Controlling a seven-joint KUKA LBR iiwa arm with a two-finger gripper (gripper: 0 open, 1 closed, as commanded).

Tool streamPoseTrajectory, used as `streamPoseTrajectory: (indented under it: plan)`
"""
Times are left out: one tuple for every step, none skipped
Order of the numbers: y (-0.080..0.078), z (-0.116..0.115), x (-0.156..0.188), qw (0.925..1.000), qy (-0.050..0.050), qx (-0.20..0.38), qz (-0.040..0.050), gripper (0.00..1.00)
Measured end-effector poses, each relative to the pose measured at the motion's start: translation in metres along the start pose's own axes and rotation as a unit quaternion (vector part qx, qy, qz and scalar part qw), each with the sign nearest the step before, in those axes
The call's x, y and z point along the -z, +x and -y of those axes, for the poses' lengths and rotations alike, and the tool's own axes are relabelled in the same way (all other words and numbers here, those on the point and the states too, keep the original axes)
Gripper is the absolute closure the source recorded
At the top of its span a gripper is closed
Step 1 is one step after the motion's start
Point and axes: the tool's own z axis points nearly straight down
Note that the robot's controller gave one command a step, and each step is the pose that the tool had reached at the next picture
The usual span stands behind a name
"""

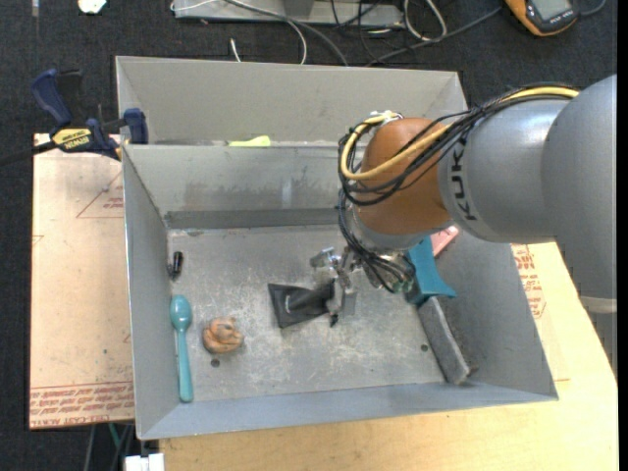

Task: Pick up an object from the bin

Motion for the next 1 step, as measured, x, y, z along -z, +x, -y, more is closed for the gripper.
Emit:
streamPoseTrajectory:
  plan:
    - [0.0102, 0.0129, 0.0529, 1.0, -0.001, 0.006, -0.002, 1.0]
